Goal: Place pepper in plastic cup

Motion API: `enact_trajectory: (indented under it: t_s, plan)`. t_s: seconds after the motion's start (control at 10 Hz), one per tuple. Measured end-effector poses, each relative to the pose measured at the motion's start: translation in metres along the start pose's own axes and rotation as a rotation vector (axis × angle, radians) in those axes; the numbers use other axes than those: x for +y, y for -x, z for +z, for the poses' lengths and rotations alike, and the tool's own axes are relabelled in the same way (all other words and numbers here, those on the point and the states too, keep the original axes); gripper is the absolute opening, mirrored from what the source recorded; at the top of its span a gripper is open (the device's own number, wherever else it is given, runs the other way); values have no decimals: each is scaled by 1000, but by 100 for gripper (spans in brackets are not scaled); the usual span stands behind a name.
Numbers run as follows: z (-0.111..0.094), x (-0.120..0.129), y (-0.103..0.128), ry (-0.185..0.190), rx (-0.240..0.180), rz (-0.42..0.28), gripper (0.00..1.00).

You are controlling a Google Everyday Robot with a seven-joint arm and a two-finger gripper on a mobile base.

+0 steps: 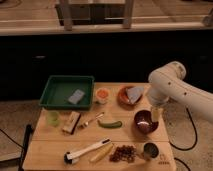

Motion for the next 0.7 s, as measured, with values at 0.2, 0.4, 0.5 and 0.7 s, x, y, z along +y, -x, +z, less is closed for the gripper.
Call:
enact_trajectory:
  t_s: [0.2, 0.4, 0.5, 0.7]
  plan:
    - [4, 0, 1, 1, -11, 8, 80]
    - [9, -2, 6, 3, -27, 12, 80]
    - [12, -3, 7, 4, -34, 16, 80]
    - [17, -4, 10, 8, -49, 24, 80]
